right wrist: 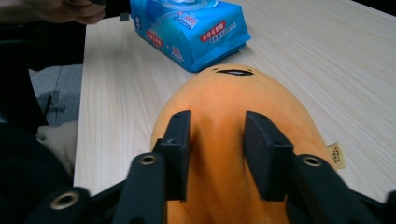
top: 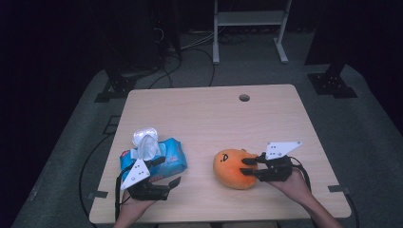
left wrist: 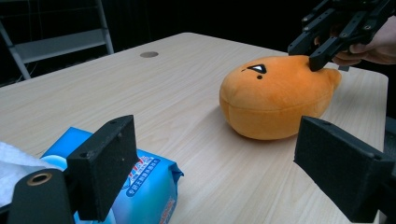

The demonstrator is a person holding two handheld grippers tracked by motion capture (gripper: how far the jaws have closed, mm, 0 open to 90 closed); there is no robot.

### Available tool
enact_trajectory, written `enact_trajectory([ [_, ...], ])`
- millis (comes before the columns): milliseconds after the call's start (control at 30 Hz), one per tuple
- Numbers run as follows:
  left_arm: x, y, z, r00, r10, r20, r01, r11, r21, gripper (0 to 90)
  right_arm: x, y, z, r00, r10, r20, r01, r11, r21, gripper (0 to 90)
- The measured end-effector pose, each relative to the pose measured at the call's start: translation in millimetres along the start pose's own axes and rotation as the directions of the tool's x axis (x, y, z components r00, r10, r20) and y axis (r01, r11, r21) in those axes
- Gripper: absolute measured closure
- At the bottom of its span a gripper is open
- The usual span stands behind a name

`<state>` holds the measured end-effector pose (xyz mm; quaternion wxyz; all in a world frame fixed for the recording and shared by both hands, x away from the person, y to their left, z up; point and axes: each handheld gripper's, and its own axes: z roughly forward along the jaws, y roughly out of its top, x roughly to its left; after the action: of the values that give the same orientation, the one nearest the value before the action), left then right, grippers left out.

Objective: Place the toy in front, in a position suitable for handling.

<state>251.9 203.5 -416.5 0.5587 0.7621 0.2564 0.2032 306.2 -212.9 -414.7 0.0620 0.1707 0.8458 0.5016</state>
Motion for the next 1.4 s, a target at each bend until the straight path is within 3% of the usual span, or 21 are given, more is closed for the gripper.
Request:
enact_trajectory([
  [300,1.4,-0.6,-0.1,1.0000,0.000,0.000,0.000,1.0000,0.006,11.4,0.7,-2.7,-6.6,0.9976,0.052,0.046,-0.050,0.998,-0.044,39.8],
  [367,1.5,-0.9,0.0,1.0000,-0.002,0.001,0.002,1.0000,0.008,11.4,-1.6,-3.7,-8.0,0.9967,0.060,0.055,-0.056,0.997,-0.056,39.2],
  [500,1.3,-0.6,0.1,1.0000,0.002,0.003,-0.002,1.0000,0.006,11.4,-8.1,-3.8,-6.8,0.9940,0.099,0.047,-0.096,0.994,-0.054,32.9],
  [667,1.2,0.0,-0.1,1.0000,0.001,0.002,-0.001,1.0000,0.005,11.1,-15.9,-8.6,4.9,0.9885,0.147,0.034,-0.147,0.989,-0.004,32.7],
  [733,1.3,0.1,-0.4,1.0000,-0.001,0.000,0.001,1.0000,0.003,10.9,-18.6,-12.0,10.1,0.9880,0.153,0.020,-0.153,0.988,-0.008,38.5],
  [1000,1.9,0.2,-0.1,1.0000,-0.005,-0.003,0.005,1.0000,-0.002,10.6,-16.8,-4.3,16.7,0.9980,0.063,0.001,-0.063,0.997,0.045,71.9],
  [1233,5.1,0.0,-1.4,0.9998,-0.020,-0.009,0.020,0.9998,-0.003,10.4,-9.9,12.0,15.4,0.9987,-0.041,0.032,0.040,0.998,0.040,77.4],
  [1400,6.9,2.1,0.5,0.9997,-0.023,-0.010,0.023,0.9996,-0.014,10.1,-8.4,12.8,22.8,0.9968,-0.080,0.002,0.080,0.996,0.034,76.6],
])
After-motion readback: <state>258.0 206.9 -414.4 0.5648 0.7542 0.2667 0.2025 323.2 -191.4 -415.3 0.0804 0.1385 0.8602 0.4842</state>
